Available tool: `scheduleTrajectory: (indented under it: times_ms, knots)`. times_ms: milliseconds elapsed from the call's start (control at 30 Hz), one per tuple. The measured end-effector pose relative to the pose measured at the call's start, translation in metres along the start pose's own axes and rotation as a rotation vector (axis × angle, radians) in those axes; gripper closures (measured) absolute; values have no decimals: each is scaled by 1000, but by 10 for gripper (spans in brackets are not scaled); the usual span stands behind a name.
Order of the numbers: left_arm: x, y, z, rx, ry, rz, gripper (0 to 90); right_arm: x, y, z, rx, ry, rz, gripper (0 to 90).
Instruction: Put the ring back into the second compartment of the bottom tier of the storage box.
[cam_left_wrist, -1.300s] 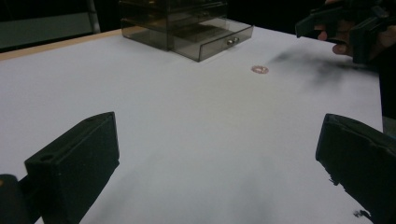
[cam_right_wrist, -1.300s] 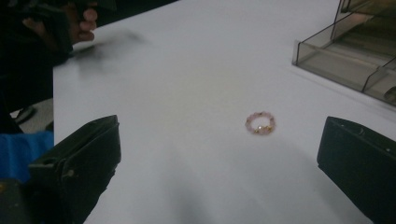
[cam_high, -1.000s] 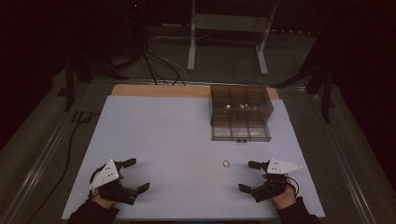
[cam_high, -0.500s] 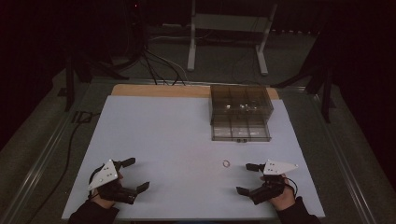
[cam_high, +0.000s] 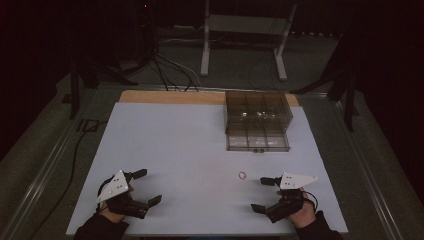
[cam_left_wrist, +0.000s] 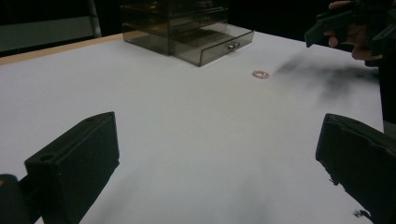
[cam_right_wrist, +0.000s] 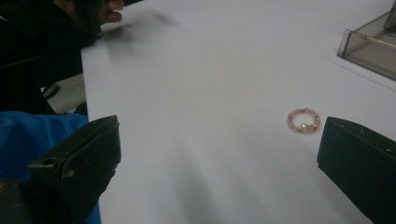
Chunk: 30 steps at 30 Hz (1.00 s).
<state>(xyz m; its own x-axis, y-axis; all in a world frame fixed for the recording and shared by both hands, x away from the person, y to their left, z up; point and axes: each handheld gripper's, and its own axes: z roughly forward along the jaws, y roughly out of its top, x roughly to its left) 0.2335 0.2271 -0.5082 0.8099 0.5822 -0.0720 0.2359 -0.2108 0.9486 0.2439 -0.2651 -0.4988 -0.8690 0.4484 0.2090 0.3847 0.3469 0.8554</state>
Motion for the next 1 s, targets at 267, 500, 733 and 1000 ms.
scheduleTrajectory:
  times_ms: [267, 500, 733, 1000]
  knots:
    - [0, 0, 1, 0, -1, -3, 6, 5, 7, 3, -1, -3, -27, 0]
    - [-1, 0, 1, 5, -6, 1, 6, 6, 14, 1, -27, -29, -33, 0]
    - [-1, 0, 2, 8, -9, 6, 6, 5, 19, -3, -61, -66, -47, 0]
    - [-1, 0, 2, 5, -10, 4, 6, 1, 24, -5, -74, -87, -41, 0]
